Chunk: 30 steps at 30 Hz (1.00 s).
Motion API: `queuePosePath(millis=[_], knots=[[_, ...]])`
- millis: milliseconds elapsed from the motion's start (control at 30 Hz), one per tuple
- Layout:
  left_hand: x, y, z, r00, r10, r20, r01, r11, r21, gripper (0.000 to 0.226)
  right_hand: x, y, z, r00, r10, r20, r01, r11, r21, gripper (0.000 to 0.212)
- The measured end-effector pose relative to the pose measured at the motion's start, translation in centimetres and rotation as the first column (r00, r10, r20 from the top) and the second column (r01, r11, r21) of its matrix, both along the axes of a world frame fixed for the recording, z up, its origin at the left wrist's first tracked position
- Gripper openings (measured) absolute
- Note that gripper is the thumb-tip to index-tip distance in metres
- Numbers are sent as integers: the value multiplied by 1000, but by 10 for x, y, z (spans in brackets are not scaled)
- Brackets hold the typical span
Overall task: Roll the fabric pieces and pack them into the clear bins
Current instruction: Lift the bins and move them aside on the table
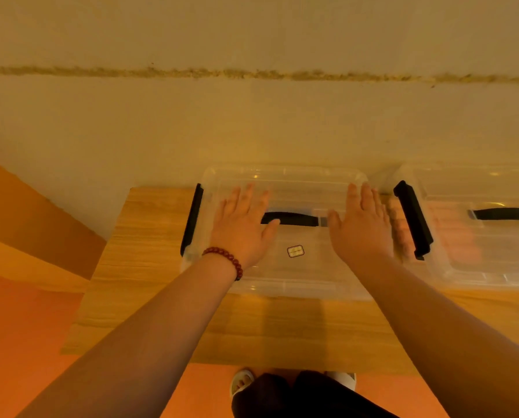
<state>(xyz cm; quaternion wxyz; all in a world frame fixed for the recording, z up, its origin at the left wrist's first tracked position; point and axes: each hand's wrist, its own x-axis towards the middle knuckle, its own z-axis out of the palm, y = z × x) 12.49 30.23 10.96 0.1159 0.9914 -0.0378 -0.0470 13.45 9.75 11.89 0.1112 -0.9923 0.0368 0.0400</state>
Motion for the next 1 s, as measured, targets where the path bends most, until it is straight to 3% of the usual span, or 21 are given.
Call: queuePosePath(millis=[100, 200, 367, 467, 633, 1000], knots=[[1, -26, -14, 993, -15, -113, 24, 997, 74, 63, 1, -35, -6, 991, -112, -77, 116, 992, 47, 72], [1, -33, -20, 995, 24, -102, -12, 993, 116, 63, 3, -51, -6, 957, -187, -222, 223, 963, 150, 73], [1, -36, -18, 996, 28, -87, -17, 991, 131, 62, 6, -53, 0, 886, -198, -419, 379, 830, 408, 58], [1, -37, -19, 995, 38, -87, -25, 988, 150, 62, 6, -55, -5, 907, -216, -361, 361, 840, 404, 60], [2, -38, -20, 996, 40, -78, -28, 989, 145, 61, -3, -54, -4, 975, -198, -106, 218, 944, 246, 69], [1, -38, -19, 996, 38, -78, -26, 989, 145, 61, -5, -54, -4, 986, -152, -62, 160, 976, 147, 60]])
